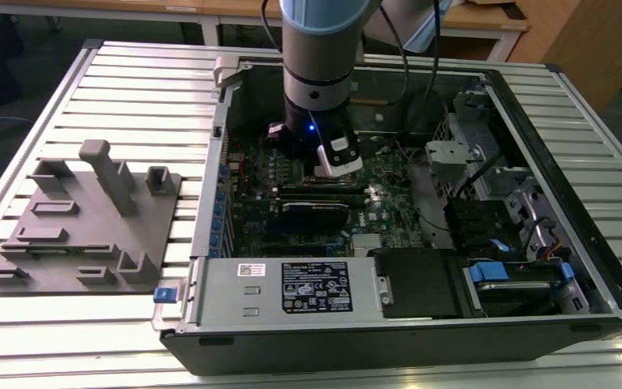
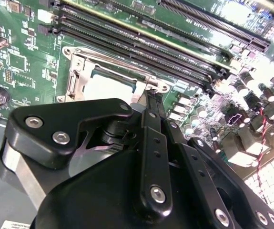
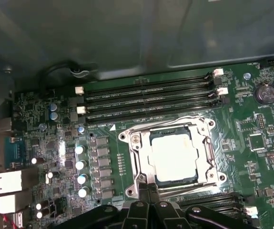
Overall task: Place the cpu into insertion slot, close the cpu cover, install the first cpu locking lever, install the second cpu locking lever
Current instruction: 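Install the second cpu locking lever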
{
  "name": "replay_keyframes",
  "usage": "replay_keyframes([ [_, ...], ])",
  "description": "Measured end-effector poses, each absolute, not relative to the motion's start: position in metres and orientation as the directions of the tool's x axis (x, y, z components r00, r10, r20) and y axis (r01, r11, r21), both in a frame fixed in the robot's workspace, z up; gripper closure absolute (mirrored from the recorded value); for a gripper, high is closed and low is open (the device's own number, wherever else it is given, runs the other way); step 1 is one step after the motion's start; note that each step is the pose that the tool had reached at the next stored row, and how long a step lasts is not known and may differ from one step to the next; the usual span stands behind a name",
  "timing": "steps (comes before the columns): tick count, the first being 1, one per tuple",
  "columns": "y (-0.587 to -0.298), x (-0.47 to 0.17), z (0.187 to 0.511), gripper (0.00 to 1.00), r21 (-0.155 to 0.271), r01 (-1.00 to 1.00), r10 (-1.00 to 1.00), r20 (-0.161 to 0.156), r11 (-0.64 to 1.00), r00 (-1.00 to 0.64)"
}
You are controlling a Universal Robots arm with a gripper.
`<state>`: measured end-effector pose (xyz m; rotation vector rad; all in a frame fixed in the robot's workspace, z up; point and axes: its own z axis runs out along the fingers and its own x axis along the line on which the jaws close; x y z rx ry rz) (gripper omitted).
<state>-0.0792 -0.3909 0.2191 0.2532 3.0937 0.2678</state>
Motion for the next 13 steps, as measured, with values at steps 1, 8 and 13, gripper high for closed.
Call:
replay_keyframes([
  [1,-0.389,-0.079,0.219,0.89,0.166,0.159,0.163,-0.013,0.973,-0.986],
  [8,-0.379,-0.078,0.219,0.89,0.131,0.159,0.163,-0.019,0.979,-0.986],
  [13,-0.377,-0.071,0.219,0.89,0.129,0.159,0.163,-0.019,0.979,-0.986],
])
